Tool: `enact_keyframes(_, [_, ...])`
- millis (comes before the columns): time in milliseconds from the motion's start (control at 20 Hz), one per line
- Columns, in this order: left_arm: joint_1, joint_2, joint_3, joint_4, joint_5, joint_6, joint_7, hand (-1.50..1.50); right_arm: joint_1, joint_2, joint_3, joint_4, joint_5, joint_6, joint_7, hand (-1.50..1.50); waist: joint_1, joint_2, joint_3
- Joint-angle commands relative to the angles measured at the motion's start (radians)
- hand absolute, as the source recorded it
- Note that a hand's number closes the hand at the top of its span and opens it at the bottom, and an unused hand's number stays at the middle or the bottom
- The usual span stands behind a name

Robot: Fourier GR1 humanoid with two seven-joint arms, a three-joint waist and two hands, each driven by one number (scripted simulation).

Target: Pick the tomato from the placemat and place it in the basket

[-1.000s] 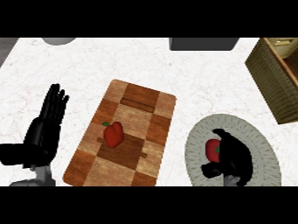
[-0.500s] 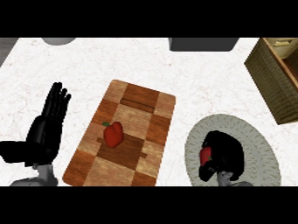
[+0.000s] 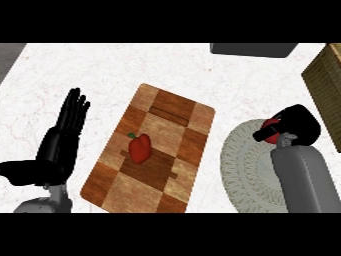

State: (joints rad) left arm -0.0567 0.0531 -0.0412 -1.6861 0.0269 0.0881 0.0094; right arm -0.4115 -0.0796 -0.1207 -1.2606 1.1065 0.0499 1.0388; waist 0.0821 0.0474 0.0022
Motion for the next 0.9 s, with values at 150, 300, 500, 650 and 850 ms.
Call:
enact_keyframes(150, [-0.046,-0.007,-0.034,0.006,-0.008,-0.017,0.01,0.0,-0.278,-0.13,-0.175,0.224,0.101,-0.072,0.185,1.5,0.07,0.02,0.0])
enact_keyframes(300, [-0.047,-0.014,-0.042,0.026,-0.006,-0.024,-0.003,0.0,-0.38,-0.16,-0.207,0.284,0.149,-0.146,0.181,1.5,0.084,0.02,-0.001])
enact_keyframes(500, [-0.065,-0.021,-0.051,0.029,-0.009,-0.021,0.016,0.0,-0.486,-0.19,-0.245,0.32,0.209,-0.266,0.166,1.5,0.092,0.02,0.001])
enact_keyframes(650, [-0.049,-0.022,-0.065,0.04,-0.02,-0.026,0.001,0.0,-0.572,-0.201,-0.235,0.327,0.295,-0.348,0.178,1.5,0.095,0.01,-0.002])
enact_keyframes(850, [-0.08,-0.018,-0.045,0.055,-0.007,-0.027,0.015,0.0,-0.681,-0.213,-0.242,0.389,0.386,-0.406,0.19,1.5,0.093,0.012,-0.004])
